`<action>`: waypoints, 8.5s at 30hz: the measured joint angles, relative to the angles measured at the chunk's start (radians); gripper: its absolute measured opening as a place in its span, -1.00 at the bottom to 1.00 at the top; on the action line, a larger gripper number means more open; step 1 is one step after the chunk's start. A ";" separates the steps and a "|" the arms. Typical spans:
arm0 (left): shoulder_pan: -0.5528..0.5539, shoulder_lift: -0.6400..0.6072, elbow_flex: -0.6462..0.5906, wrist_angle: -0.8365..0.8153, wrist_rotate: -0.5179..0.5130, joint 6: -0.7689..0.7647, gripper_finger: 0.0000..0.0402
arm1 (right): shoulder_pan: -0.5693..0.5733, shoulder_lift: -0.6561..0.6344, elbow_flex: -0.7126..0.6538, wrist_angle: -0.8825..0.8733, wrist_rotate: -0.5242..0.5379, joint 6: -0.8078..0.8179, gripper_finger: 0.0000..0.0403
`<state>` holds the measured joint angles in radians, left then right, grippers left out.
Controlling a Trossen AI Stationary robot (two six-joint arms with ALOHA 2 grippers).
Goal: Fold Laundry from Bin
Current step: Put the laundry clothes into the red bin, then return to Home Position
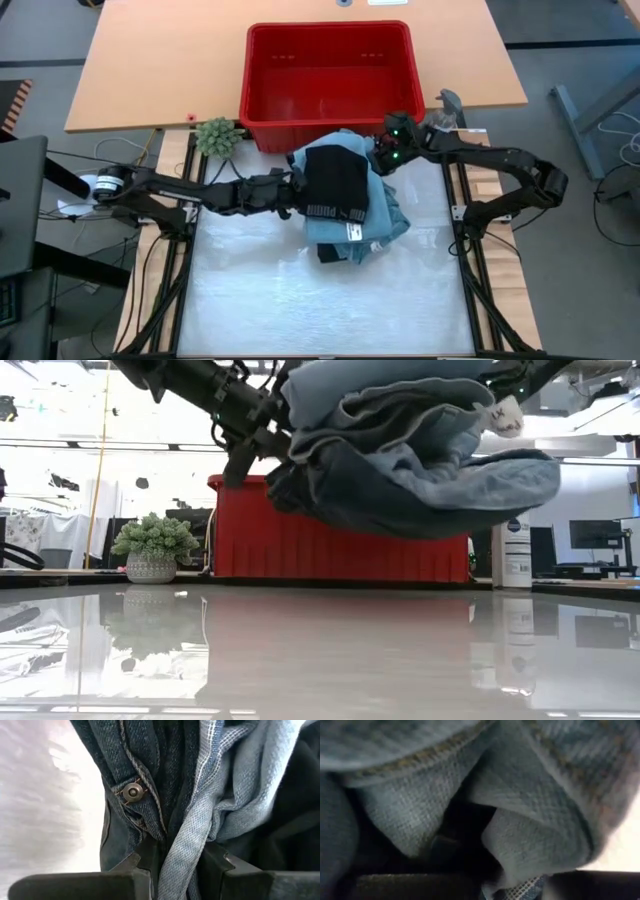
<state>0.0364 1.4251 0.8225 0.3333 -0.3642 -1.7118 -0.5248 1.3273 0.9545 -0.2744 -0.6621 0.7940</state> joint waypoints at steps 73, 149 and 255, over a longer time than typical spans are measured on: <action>0.989 0.711 1.199 -0.364 0.601 0.522 -0.79 | -0.496 1.042 1.390 0.198 -0.150 0.102 -0.53; 0.986 0.871 1.522 -0.159 0.985 0.874 -0.14 | -0.601 0.834 1.402 -0.221 0.120 -0.331 -0.14; 0.445 -0.976 -0.162 -0.195 0.289 1.361 -1.00 | -0.825 -0.891 0.027 -0.755 -0.726 -1.010 -0.86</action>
<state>0.4816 0.4488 0.6603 0.1387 -0.0755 -0.3508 -1.3497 0.4367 0.9812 -1.0292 -1.3878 -0.2157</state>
